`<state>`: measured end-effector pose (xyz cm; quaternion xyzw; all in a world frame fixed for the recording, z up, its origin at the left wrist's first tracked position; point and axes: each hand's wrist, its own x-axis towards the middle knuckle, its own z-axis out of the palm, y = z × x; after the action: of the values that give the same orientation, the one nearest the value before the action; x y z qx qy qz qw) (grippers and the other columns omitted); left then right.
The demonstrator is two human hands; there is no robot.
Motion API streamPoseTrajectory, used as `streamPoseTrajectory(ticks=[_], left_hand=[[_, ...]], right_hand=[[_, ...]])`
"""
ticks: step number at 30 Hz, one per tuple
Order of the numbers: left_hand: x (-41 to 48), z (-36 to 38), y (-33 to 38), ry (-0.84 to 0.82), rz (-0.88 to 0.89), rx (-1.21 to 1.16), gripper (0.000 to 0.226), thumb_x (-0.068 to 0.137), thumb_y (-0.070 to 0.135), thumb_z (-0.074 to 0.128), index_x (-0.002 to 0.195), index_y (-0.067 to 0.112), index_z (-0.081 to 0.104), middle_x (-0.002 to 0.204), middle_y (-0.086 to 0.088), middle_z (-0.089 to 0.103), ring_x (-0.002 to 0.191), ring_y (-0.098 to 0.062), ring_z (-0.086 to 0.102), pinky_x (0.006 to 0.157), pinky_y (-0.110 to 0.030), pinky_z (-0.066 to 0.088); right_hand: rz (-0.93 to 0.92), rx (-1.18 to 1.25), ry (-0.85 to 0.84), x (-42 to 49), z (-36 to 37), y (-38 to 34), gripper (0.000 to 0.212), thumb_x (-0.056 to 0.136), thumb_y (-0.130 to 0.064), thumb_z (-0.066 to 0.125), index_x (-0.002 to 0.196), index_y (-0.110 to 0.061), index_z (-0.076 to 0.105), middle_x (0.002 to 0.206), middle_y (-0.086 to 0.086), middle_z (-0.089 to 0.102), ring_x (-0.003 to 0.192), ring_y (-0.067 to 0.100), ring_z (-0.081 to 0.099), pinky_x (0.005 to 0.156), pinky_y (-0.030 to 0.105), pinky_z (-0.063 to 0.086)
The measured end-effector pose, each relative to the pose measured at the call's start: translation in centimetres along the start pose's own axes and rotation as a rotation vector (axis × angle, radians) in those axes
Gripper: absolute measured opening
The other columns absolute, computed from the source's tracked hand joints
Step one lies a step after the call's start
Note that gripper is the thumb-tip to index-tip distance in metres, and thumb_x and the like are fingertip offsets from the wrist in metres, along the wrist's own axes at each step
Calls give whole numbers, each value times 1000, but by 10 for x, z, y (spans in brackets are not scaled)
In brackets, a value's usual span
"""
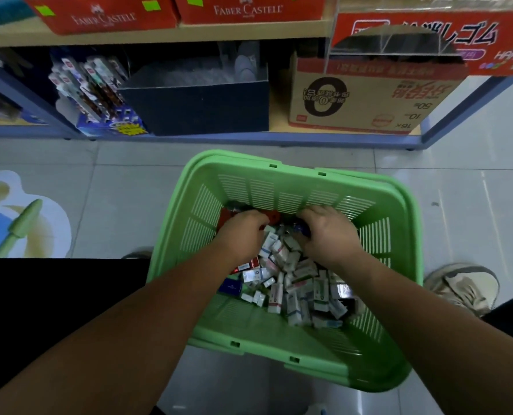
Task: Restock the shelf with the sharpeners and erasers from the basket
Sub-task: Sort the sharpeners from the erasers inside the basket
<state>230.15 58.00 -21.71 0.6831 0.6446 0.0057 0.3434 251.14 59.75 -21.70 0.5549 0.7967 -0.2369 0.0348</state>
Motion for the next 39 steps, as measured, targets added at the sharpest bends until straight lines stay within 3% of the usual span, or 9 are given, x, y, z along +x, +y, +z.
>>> streamPoseTrajectory(ticks=[3, 6, 11, 15, 21, 25, 31, 35, 39], left_hand=[[24, 12, 10, -93, 9, -36, 42, 104, 17, 54, 145, 9, 55, 145, -12, 54, 126, -31, 56, 105, -37, 47], [40, 26, 6, -136, -14, 27, 53, 103, 35, 56, 151, 13, 46, 148, -11, 48, 131, -33, 50, 108, -42, 44], [48, 39, -12, -116, -52, 194, 59, 101, 55, 50, 152, 28, 42, 146, -7, 43, 130, -31, 39, 106, -45, 35], [45, 43, -19, -102, -6, 150, 55, 102, 52, 52, 149, 26, 45, 148, -2, 49, 132, -27, 40, 103, -42, 33], [46, 27, -21, -180, 3, -49, 62, 95, 39, 70, 151, 22, 48, 146, -9, 51, 137, -29, 43, 113, -43, 41], [39, 18, -25, -258, -14, 3, 51, 92, 31, 75, 141, 23, 61, 135, -5, 51, 125, -25, 51, 107, -39, 46], [17, -2, -19, 0, -50, -51, 44, 102, 29, 62, 144, 16, 57, 136, -10, 60, 119, -30, 59, 97, -33, 47], [2, -31, -17, 57, -62, 11, 41, 101, 33, 61, 138, 16, 62, 128, -11, 64, 112, -32, 62, 93, -39, 53], [-13, -41, -16, -126, -99, 296, 46, 92, 11, 68, 137, 16, 62, 131, -10, 56, 116, -31, 58, 96, -39, 52]], right_hand=[[105, 123, -203, -6, 5, 14, 68, 99, -48, 61, 157, -19, 41, 155, 5, 49, 139, 28, 44, 112, 39, 42], [141, 140, -176, -5, 13, 15, 86, 94, -64, 61, 162, -21, 31, 158, 2, 43, 141, 27, 38, 115, 39, 37], [202, 113, -129, 7, 21, 16, 73, 95, -68, 55, 155, -28, 41, 147, 1, 49, 131, 26, 38, 104, 40, 41], [226, 78, -3, 2, 30, 6, 57, 97, -63, 56, 140, -26, 52, 133, -2, 64, 122, 26, 50, 91, 38, 45], [146, -31, -151, 12, 23, 6, 62, 100, -60, 49, 154, -33, 34, 145, 1, 55, 135, 29, 46, 111, 45, 35], [145, -36, -192, 11, 16, 6, 41, 101, -56, 53, 136, -36, 47, 131, -1, 62, 124, 27, 49, 100, 40, 40], [91, -17, -314, 15, 6, 1, 54, 105, -41, 49, 157, -34, 36, 152, 1, 50, 138, 29, 43, 105, 39, 44], [133, 13, -275, 20, -2, -12, 50, 95, -41, 64, 144, -34, 56, 136, 2, 59, 124, 29, 57, 97, 38, 53], [168, 67, -212, 24, -9, -19, 43, 86, -32, 78, 127, -31, 69, 125, 2, 68, 113, 26, 63, 89, 34, 55]])
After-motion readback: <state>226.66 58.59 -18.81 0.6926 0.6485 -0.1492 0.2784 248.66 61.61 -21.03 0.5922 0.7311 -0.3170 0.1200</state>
